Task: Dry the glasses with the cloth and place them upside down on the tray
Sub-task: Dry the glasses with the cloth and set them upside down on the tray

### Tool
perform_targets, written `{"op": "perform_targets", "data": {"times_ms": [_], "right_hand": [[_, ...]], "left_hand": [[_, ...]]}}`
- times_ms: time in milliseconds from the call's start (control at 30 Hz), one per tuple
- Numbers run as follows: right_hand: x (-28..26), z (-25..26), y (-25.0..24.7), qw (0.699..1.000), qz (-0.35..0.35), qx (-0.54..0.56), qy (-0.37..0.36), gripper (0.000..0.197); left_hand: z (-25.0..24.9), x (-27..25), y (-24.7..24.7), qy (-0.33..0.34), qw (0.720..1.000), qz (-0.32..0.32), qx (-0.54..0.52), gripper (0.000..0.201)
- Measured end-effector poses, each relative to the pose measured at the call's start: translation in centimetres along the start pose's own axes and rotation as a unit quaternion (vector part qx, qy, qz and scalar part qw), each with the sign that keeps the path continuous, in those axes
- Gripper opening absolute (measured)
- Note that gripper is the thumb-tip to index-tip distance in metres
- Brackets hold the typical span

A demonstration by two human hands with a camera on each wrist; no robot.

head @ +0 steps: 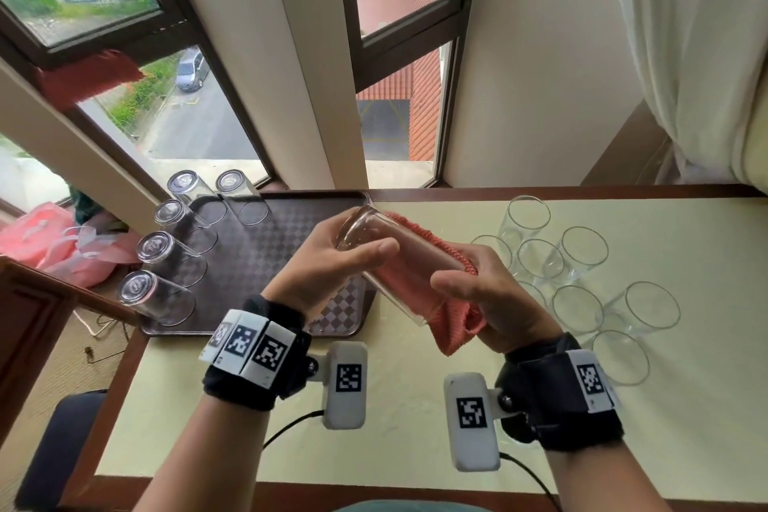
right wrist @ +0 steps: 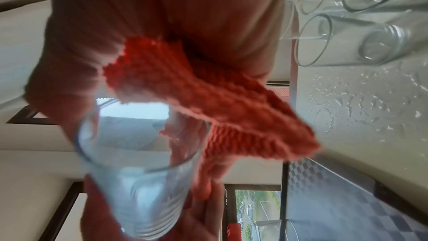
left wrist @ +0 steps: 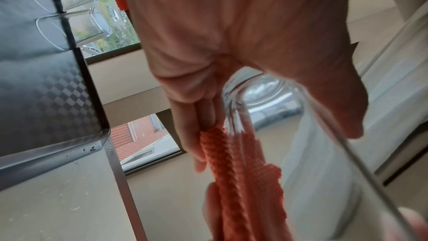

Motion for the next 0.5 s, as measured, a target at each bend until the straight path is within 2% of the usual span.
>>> {"op": "perform_targets", "data": {"times_ms": [100, 200, 300, 367, 433, 500], "right_hand": [[0.3, 0.3, -0.6, 0.999, -0.039, 0.024, 0.000, 0.084], [0.3, 0.4, -1.7, 0.991, -0.124, 0.052, 0.009, 0.087], [-0.3, 0.2, -2.9, 0.969, -0.233, 0.078, 0.013, 0.056], [-0.8, 0.5, -3.5, 0.953, -0.287, 0.098, -0.011, 0.035], [-1.5, 1.3, -3.9, 0.938, -0.318, 0.120, -0.064, 0.024], [-1.9, 2.4, -3.9, 0.929, -0.323, 0.139, -0.112, 0.023]], "left_hand": [[0.1, 0.2, -0.7, 0.008, 0.999, -0.033, 0.012, 0.082], [0.6, 0.0, -1.3, 0.008, 0.996, -0.086, -0.023, 0.089], [1.3, -0.3, -1.9, 0.006, 0.988, -0.140, -0.071, 0.087], [1.5, -0.6, -2.5, 0.005, 0.979, -0.167, -0.118, 0.082], [1.4, -0.8, -3.1, 0.007, 0.972, -0.189, -0.141, 0.083], [1.3, -1.1, -3.4, 0.005, 0.967, -0.208, -0.149, 0.084]]}}
Point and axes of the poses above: each hand's wrist, its own x-axis towards the middle knuckle, its own y-axis out of the palm, z = x × y, the point moved 9 cm from there along x, towards the middle knuckle, and after that the axes turned 5 degrees about x, right-handed, at the moved point
